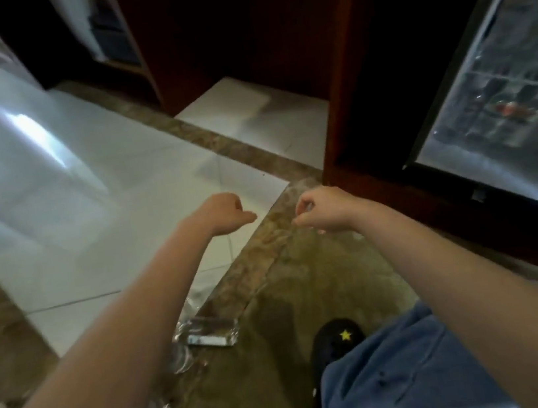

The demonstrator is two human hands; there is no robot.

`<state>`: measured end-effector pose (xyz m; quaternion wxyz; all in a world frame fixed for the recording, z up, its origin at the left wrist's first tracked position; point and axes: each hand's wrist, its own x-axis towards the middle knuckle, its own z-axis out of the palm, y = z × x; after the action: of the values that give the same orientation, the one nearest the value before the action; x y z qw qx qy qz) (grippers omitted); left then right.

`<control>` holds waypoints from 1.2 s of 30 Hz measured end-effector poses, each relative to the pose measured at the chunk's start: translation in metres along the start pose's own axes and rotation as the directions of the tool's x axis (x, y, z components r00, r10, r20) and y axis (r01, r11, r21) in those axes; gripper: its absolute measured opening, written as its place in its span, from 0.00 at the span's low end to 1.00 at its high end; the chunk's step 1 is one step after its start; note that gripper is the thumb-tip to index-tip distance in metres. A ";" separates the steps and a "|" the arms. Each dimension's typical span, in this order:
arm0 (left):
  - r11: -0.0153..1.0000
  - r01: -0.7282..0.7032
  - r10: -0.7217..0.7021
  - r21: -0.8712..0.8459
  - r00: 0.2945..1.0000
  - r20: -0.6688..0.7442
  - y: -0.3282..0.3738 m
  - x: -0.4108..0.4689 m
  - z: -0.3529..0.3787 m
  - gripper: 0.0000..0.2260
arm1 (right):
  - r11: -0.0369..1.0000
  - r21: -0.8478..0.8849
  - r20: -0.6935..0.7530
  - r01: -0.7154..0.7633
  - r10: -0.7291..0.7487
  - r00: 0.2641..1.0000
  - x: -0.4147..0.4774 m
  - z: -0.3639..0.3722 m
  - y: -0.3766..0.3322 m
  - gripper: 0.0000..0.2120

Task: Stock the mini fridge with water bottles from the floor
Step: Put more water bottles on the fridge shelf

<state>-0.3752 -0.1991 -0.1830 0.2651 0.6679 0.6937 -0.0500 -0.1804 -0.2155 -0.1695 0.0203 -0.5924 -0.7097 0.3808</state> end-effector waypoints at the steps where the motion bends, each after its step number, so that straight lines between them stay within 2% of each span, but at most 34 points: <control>1: 0.999 0.044 -0.044 -0.003 0.999 -0.005 -0.019 -0.002 0.012 0.18 | 1.000 -0.003 0.023 0.002 -0.002 1.000 0.004 0.013 -0.001 0.12; 5: 0.971 0.230 -0.231 -0.061 0.973 -0.023 -0.086 -0.008 0.065 0.27 | 0.999 -0.046 0.122 -0.004 0.009 0.993 0.018 0.056 -0.002 0.13; 8: 0.945 0.326 -0.321 0.010 0.937 -0.136 -0.120 -0.008 0.091 0.29 | 0.998 -0.054 0.200 -0.013 0.023 0.980 0.023 0.074 0.002 0.13; 10: 0.923 0.384 -0.378 -0.011 0.903 -0.203 -0.137 -0.005 0.100 0.30 | 0.994 -0.106 0.235 -0.019 0.044 0.971 0.026 0.081 0.008 0.15; 12: 0.897 0.442 -0.437 -0.023 0.877 -0.197 -0.153 0.005 0.101 0.31 | 0.982 -0.186 0.262 -0.041 0.090 0.961 0.029 0.087 0.017 0.16; 16: 0.860 0.509 -0.505 0.026 0.858 -0.098 -0.180 0.037 0.098 0.32 | 0.954 -0.286 0.285 -0.089 0.173 0.943 0.035 0.094 0.030 0.16; 19: 0.867 0.495 -0.493 0.060 0.869 -0.043 -0.186 0.052 0.105 0.25 | 0.950 -0.298 0.285 -0.094 0.183 0.941 0.040 0.096 0.031 0.16; 24: 0.891 0.454 -0.448 -0.002 0.877 -0.174 -0.196 0.052 0.118 0.12 | 0.951 -0.300 0.276 -0.078 0.164 0.947 0.048 0.103 0.023 0.19; 28: 0.921 0.380 -0.389 -0.088 0.891 -0.234 -0.188 0.041 0.121 0.09 | 0.954 -0.294 0.282 -0.062 0.149 0.948 0.047 0.105 0.016 0.20; 30: 0.945 0.306 -0.326 -0.113 0.914 -0.244 -0.170 0.036 0.112 0.10 | 0.958 -0.280 0.285 -0.068 0.150 0.947 0.046 0.106 0.013 0.21; 33: 0.985 0.133 -0.156 -0.110 0.961 -0.230 -0.132 0.027 0.086 0.11 | 0.964 -0.259 0.271 -0.057 0.130 0.954 0.045 0.108 0.009 0.25; 36: 0.991 -0.051 0.025 -0.122 0.977 -0.210 -0.089 0.011 0.058 0.12 | 0.980 -0.191 0.239 -0.058 0.104 0.965 0.042 0.112 0.007 0.35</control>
<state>-0.4422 -0.2232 -0.2626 0.2340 0.6644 0.7064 0.0692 -0.2406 -0.2378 -0.2709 -0.1384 -0.5681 -0.7136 0.3859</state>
